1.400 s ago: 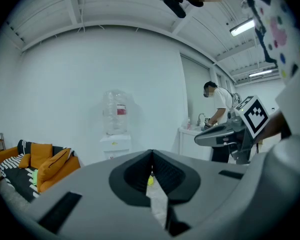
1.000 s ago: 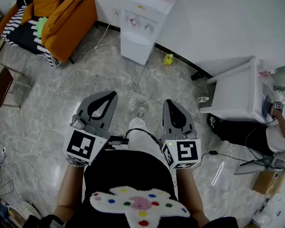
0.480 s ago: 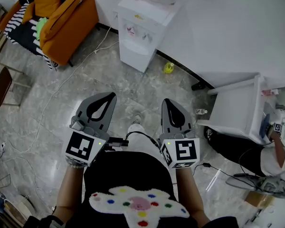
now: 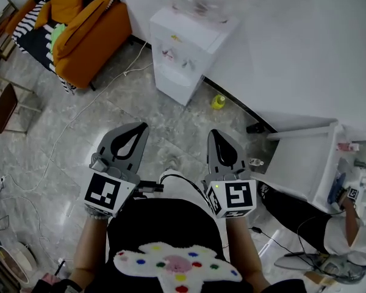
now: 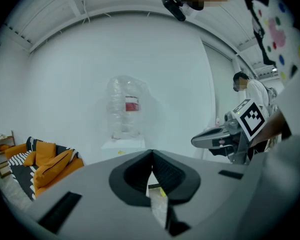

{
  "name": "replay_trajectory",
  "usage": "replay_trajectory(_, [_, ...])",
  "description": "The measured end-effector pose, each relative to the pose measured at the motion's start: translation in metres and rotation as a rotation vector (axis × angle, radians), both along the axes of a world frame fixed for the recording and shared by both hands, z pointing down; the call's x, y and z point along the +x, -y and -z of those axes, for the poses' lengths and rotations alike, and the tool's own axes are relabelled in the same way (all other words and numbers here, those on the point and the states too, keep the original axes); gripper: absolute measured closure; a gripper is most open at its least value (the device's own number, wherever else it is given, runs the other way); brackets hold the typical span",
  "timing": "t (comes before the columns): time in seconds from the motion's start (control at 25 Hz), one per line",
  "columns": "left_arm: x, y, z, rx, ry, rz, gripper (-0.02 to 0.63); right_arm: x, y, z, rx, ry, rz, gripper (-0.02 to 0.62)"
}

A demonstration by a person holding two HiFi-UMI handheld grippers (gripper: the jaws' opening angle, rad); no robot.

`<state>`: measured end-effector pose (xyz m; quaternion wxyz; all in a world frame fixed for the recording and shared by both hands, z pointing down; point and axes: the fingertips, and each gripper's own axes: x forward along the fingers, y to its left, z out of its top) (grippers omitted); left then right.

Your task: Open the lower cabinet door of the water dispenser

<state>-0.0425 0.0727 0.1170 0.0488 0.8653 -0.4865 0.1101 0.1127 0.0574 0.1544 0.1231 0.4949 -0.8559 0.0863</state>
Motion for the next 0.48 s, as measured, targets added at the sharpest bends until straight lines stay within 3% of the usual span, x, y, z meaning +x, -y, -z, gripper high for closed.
replay_trajectory(0.48, [0.024, 0.035, -0.008, -0.022, 0.005, 0.036, 0.594, 0.023, 0.04, -0.014, -0.026, -0.002, 0.046, 0.591])
